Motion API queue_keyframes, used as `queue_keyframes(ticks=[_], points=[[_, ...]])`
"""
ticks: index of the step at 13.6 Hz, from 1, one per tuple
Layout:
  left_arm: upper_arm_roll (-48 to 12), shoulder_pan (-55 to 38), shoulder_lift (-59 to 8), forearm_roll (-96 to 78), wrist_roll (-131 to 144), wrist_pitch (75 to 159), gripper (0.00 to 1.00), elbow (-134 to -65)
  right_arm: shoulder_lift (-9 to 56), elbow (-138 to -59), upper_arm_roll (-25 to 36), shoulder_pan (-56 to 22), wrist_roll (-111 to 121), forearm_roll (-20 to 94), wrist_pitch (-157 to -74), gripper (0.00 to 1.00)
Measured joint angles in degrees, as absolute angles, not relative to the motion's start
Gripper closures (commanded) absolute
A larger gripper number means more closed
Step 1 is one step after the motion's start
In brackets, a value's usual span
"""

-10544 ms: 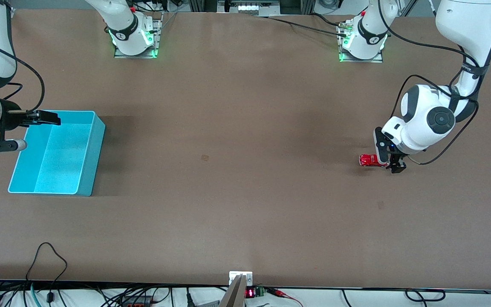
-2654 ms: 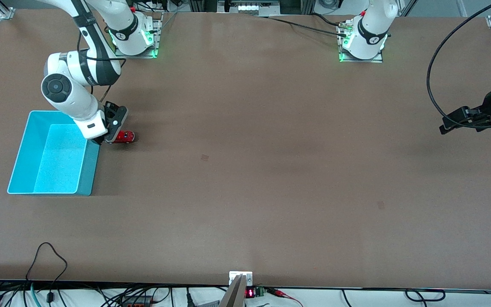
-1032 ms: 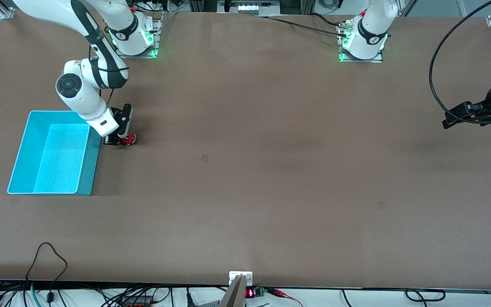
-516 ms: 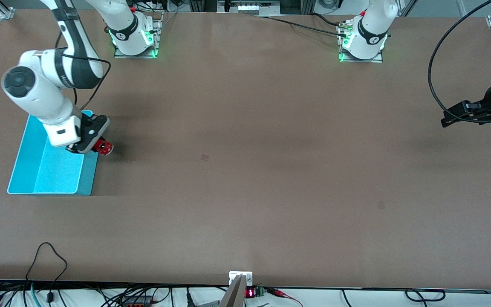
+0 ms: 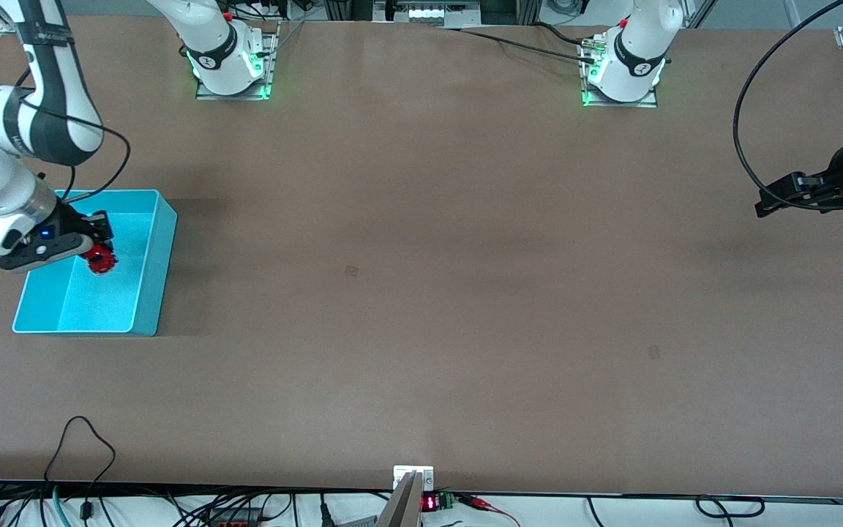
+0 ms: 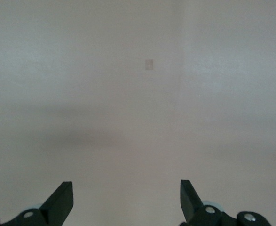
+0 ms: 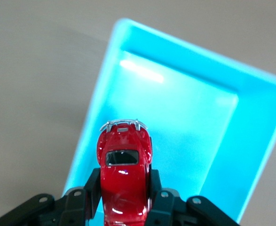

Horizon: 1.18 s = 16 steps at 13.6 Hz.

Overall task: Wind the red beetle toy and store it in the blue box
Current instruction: 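Lift the car with the right gripper and lower it into the box, then open the right gripper to release the car inside the box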

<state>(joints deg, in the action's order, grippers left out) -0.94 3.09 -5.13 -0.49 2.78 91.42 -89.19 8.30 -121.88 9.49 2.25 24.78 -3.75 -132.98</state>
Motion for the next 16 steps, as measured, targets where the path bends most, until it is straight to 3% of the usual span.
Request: queue_keyframes(ticks=[5,10,11,13,15,16], points=[[-0.93,3.07,-5.14,-0.49,2.78,91.38,0.0,-89.19,13.76,-122.11,15.59,2.3,13.92,-2.48,-131.31,1.0],[-0.91,3.06,-5.14,-0.49,2.78,91.27,0.0,-89.19,19.36,-123.15,16.56,2.24,12.23,-2.26,-131.09,1.0],[-0.9,3.06,-5.14,-0.49,2.78,90.89,0.0,-89.19,20.61,-123.26,16.55,2.24,12.06,-2.24,-131.19,0.95],[-0.9,3.06,-5.11,-0.49,2.78,89.92,0.0,-89.17,22.35,-123.24,16.52,2.2,11.92,-2.16,-131.81,0.6],[-0.9,3.04,-5.06,-0.49,2.78,89.84,0.0,-89.09,22.8,-123.15,16.52,2.15,11.89,-2.15,-132.02,0.14],[-0.9,3.04,-5.05,-0.49,2.78,89.97,0.0,-89.07,22.75,-123.07,16.52,2.14,11.9,-2.15,-132.02,0.0]])
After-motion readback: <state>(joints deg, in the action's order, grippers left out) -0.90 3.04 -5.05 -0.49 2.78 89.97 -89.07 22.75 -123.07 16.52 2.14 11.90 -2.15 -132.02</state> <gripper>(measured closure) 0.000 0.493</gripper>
